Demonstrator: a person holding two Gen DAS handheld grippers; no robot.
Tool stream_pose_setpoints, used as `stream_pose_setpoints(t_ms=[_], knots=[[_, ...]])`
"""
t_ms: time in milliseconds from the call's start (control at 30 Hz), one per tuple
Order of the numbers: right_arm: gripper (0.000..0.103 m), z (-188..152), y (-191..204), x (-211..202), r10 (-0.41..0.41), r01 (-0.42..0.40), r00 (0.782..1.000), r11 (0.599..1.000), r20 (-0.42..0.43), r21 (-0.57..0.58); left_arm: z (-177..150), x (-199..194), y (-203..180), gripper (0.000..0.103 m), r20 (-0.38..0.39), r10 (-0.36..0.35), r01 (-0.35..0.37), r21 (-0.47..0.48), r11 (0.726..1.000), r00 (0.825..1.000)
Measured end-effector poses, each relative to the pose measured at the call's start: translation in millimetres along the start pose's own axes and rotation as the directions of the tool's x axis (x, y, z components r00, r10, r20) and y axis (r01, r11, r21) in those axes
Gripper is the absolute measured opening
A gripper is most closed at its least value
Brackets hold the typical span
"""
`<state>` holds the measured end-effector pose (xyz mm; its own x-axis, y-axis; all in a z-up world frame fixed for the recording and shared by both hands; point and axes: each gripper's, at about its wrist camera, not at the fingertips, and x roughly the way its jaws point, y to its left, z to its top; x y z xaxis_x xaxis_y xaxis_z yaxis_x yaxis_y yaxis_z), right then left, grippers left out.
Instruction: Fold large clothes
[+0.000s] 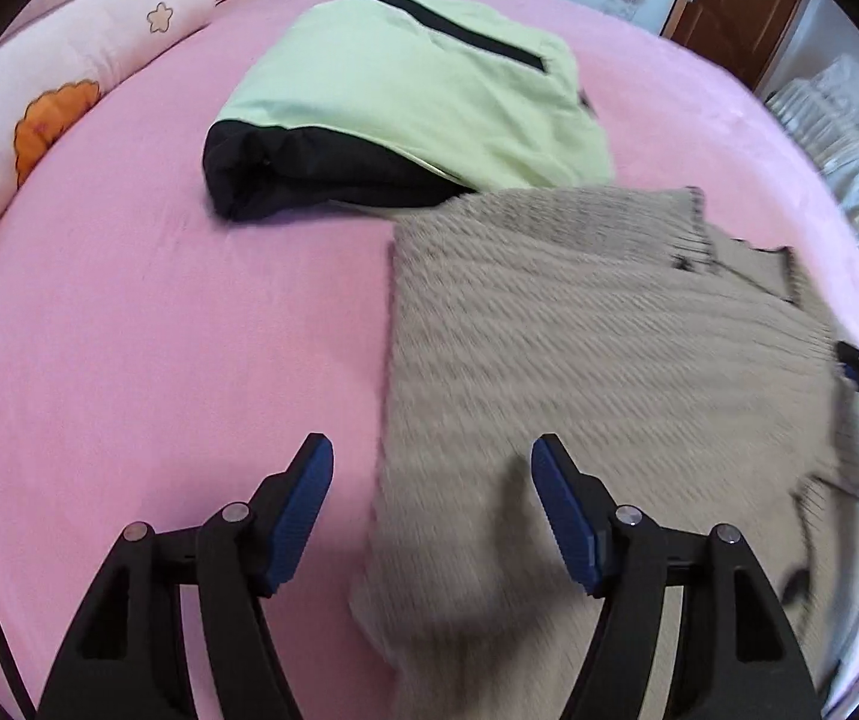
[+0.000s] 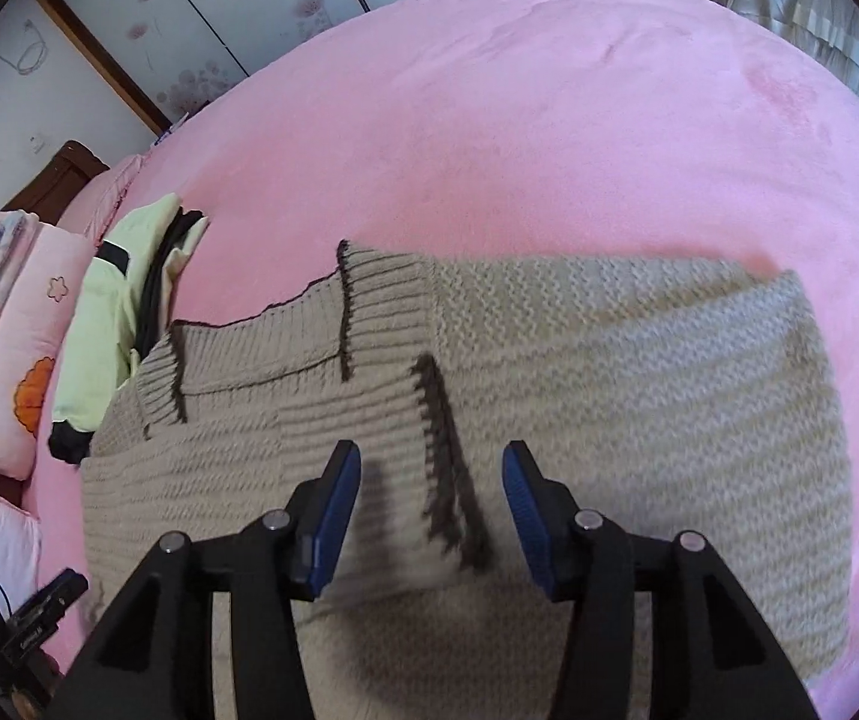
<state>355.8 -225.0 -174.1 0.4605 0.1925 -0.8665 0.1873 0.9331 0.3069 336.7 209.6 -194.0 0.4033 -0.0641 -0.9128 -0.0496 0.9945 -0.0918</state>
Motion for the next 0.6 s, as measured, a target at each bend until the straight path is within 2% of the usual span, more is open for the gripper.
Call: stream_pose_setpoints(t_ms=[100, 233, 267, 300, 333, 367, 433, 500, 533, 600], knots=[[0.050, 9, 5, 10, -0.002, 0.002, 1.000, 0.999, -0.003, -0.039, 21, 22, 2, 0.067, -0.034, 0.007, -0.008, -0.023, 1.000, 0.999], [0.049, 12, 18, 22, 0.006, -0.007, 1.000, 0.991, -0.008, -0.133, 39, 40, 7, 0.066, -0.055, -0.031, 0.028, -0.056, 0.998, 0.998], [0.048, 10, 22, 25, -0.002, 0.001, 1.000, 0.986, -0.006, -0.166, 41, 43, 6, 0.050, -0.058, -0.044, 0.041, -0.060, 0.997, 0.997], [0.034, 8, 26, 26, -0.005, 0.005, 1.000, 0.982, 0.002, -0.191, 42, 43, 4, 0.037, -0.058, -0.084, 0.080, -0.064, 0.995, 0.995], [0.016, 5, 31, 27, -0.022, 0.023, 1.000, 0.973, 0.006, -0.229, 43, 40, 1, 0.025, -0.050, -0.073, 0.070, -0.062, 0.996, 0.996], [0.011, 4, 35, 26, -0.028, 0.030, 1.000, 0.968, 0.012, -0.250, 43, 37, -2, 0.016, -0.035, -0.039, 0.037, -0.052, 0.998, 0.999], [0.009, 2, 41, 15, -0.040, 0.057, 0.997, 0.963, 0.072, -0.263, 41, 23, -12, 0.012, 0.029, 0.034, -0.034, -0.024, 0.999, 0.999], [0.009, 0, 44, -2, -0.021, 0.065, 0.985, 0.964, 0.169, -0.258, 38, 12, -15, 0.011, 0.087, 0.065, -0.062, -0.034, 0.998, 0.994], [0.009, 0, 43, -2, -0.030, 0.076, 0.981, 0.967, 0.191, -0.242, 35, 10, -16, 0.011, 0.109, 0.085, -0.080, -0.046, 0.996, 0.990], [0.010, -2, 40, 19, -0.103, 0.135, 0.984, 0.963, 0.147, -0.234, 31, 20, -14, 0.011, 0.085, 0.113, -0.108, -0.065, 0.992, 0.990]])
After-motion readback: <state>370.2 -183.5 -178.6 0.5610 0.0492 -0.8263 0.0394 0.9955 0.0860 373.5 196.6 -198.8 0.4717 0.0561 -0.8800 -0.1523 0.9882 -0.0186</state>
